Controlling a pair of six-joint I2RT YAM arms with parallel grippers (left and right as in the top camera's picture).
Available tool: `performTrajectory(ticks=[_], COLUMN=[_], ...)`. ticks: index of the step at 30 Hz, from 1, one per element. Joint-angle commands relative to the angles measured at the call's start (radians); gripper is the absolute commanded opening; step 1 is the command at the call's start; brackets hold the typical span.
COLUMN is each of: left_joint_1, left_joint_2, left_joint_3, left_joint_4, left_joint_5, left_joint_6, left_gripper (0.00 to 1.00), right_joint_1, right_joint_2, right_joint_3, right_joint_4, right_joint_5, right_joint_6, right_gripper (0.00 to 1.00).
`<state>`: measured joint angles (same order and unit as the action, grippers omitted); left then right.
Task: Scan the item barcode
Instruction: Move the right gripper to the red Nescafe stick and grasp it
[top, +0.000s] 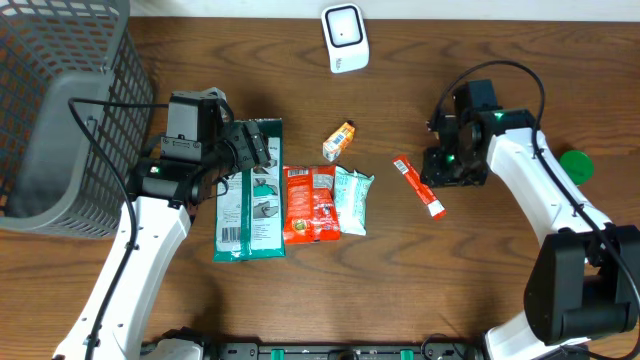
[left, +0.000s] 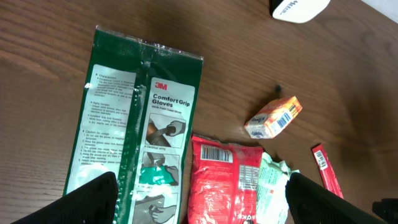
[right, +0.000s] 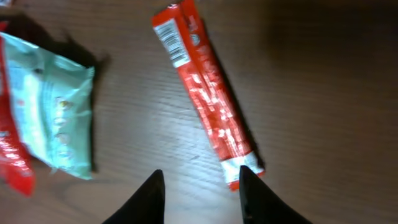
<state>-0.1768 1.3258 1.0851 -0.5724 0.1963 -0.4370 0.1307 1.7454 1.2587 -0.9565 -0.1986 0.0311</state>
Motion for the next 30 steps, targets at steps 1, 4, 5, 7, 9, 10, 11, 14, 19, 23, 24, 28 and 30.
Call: performTrajectory(ticks=[1, 4, 5, 7, 9, 10, 11, 14, 19, 23, 24, 28, 30], left_joint_1=[0.003, 0.003, 0.003, 0.003, 0.003, 0.003, 0.003, 0.003, 0.003, 0.003, 0.003, 0.003, 0.003], left_joint_2=[0.001, 0.001, 0.001, 0.001, 0.001, 0.001, 0.001, 0.001, 0.001, 0.001, 0.001, 0.001, 0.001], left_joint_3=[0.007, 0.007, 0.007, 0.007, 0.007, 0.007, 0.007, 0.007, 0.007, 0.007, 0.007, 0.007, 0.007], left_joint_4=[0.0, 0.0, 0.0, 0.0, 0.0, 0.0, 0.0, 0.0, 0.0, 0.0, 0.0, 0.0, 0.0], left_joint_5=[-0.003, -0.003, -0.003, -0.003, -0.003, -0.003, -0.003, -0.003, -0.003, -0.003, -0.003, -0.003, -0.003], left_joint_6=[0.017, 0.017, 0.017, 0.017, 0.017, 0.017, 0.017, 0.017, 0.017, 0.017, 0.017, 0.017, 0.017], left_gripper=[0.86, 0.87, 0.86, 0.86, 0.86, 0.86, 0.86, 0.86, 0.86, 0.86, 0.86, 0.86, 0.86], right_joint_1=[-0.021, -0.022, -0.02, -0.018, -0.018, -0.018, -0.018, -0.018, -0.018, -0.018, -0.018, -0.018, -0.018], right_joint_2=[0.009, 0.009, 0.009, 0.009, 0.009, 0.009, 0.009, 0.009, 0.009, 0.009, 0.009, 0.009, 0.008], right_joint_3=[-0.054, -0.101, -0.119, -0.153, -0.189, -0.204, -0.219, -0.266, -0.323, -0.364, -0.373, -0.389, -0.379], right_joint_4=[0.043, 0.105, 0.129, 0.167, 0.208, 0.227, 0.244, 0.298, 0.365, 0.391, 0.397, 0.403, 0.399], right_joint_5=[0.085, 0.089, 0.089, 0.089, 0.089, 0.089, 0.089, 0.089, 0.089, 0.089, 0.089, 0.089, 0.089], right_joint_6=[-0.045, -0.065, -0.066, -0.073, -0.086, -0.086, -0.086, -0.086, -0.086, -0.085, -0.085, -0.086, -0.086], right_gripper=[0.33, 0.33, 0.33, 0.33, 0.34, 0.33, 0.32, 0.31, 0.25, 0.25, 0.26, 0.32, 0.33])
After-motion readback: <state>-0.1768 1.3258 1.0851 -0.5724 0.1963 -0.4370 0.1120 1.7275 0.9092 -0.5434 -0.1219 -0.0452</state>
